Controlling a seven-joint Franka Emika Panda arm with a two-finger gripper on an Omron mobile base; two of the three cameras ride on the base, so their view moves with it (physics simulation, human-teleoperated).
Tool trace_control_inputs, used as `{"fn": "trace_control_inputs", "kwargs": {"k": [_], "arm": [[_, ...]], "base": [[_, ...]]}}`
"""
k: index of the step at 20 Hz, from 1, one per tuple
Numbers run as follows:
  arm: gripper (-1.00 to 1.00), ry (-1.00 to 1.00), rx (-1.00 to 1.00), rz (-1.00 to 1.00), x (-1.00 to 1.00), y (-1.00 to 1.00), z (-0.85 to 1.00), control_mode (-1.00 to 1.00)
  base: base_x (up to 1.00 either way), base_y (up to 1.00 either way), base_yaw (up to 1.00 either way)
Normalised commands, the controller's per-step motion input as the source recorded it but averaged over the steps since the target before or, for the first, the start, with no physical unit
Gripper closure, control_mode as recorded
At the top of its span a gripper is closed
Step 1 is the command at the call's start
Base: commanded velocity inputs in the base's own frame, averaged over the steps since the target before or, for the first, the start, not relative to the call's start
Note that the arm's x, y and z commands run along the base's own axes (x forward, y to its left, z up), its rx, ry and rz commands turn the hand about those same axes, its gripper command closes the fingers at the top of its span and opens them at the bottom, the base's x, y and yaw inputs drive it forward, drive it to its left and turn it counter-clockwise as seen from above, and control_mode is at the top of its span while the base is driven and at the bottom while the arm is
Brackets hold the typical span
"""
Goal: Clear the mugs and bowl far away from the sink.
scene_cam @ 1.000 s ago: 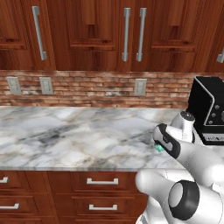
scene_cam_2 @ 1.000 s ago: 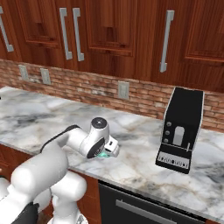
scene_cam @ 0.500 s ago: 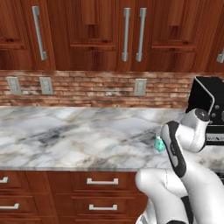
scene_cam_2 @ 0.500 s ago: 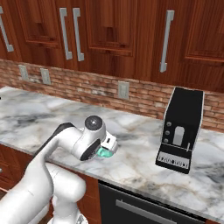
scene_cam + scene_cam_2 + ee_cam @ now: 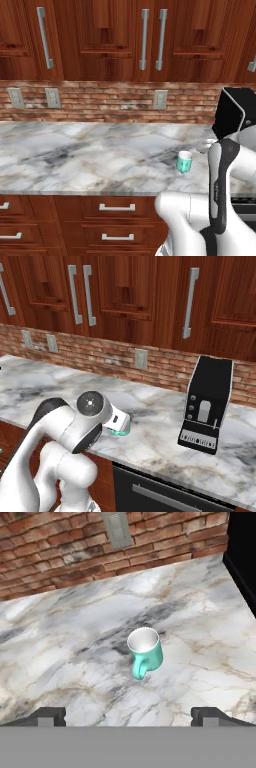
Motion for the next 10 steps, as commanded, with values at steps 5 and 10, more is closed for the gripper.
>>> {"fn": "trace_control_inputs", "kwargs": {"k": [5, 10], "arm": [[-1.0, -0.02, -0.01, -0.02, -0.99, 0.02, 1.0, -1.0], [-1.0, 0.02, -0.04, -0.03, -0.91, 0.17, 1.0, -1.0]], "base": [[0.0, 0.0, 0.0], [0.0, 0.0, 0.0]]}}
